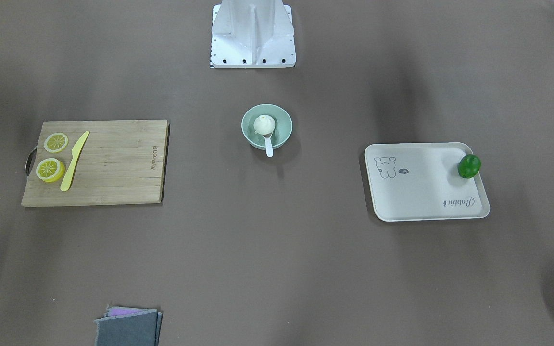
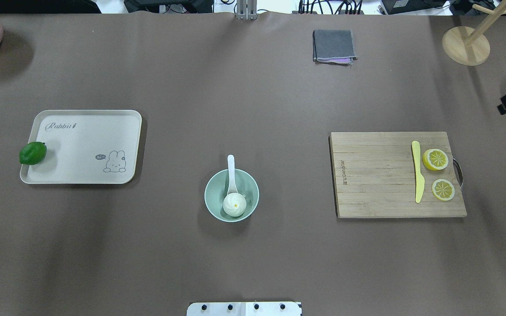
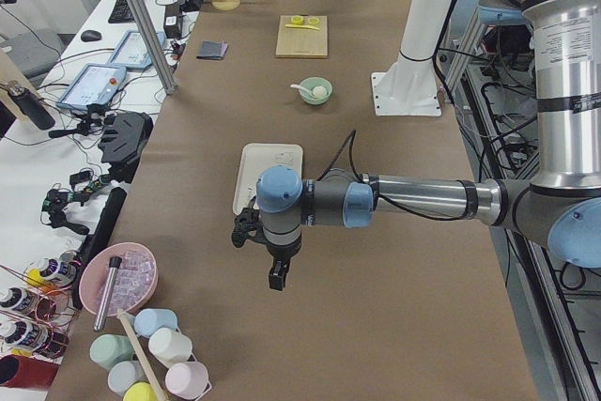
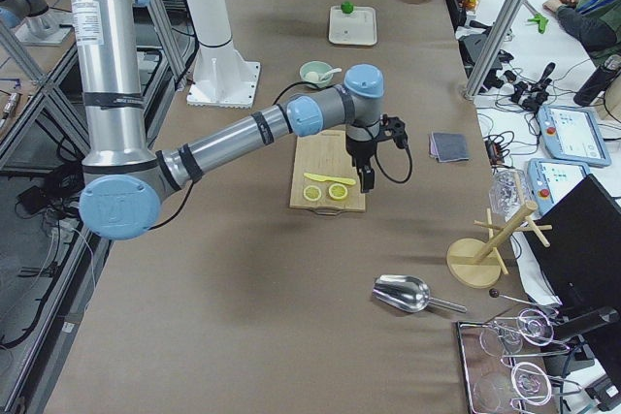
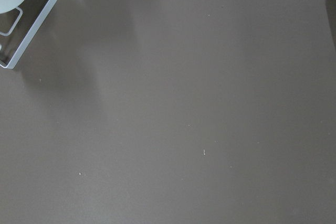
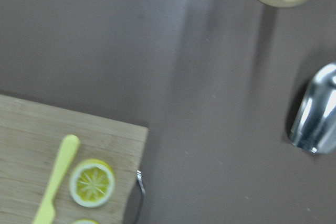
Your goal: Put spoon and bun in bowl
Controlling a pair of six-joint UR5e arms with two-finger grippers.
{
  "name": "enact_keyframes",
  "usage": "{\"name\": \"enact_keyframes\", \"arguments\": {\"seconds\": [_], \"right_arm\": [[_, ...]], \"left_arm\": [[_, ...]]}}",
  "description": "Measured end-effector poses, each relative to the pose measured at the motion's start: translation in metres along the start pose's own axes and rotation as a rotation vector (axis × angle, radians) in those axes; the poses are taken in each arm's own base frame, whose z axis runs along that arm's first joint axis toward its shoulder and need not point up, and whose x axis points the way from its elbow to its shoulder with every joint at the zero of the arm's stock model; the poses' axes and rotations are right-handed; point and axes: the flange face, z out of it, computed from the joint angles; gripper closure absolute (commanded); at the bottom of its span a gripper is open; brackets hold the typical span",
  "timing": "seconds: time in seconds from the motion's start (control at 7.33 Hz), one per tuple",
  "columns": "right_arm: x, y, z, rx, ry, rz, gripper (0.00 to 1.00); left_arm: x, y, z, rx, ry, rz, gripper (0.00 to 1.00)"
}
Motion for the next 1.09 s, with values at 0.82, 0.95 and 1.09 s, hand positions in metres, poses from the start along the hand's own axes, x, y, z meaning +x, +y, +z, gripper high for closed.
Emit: {"name": "enact_keyframes", "arguments": {"seconds": [0.82,0.95,1.09], "right_arm": [[0.139,0.117,0.025,-0.095,-0.060,0.130,0.00],[0.141,0.124,0.031,-0.106,-0.094,0.144,0.00],[0.144,0.127,0.036,-0.118,-0.110,0.157,0.00]], "left_arm": [[0.007,0.006,-0.011,0.021,-0.006,0.017,0.01],[0.006,0.006,-0.010,0.019,-0.007,0.015,0.01],[0.006,0.006,-0.010,0.019,-0.007,0.015,0.01]]}}
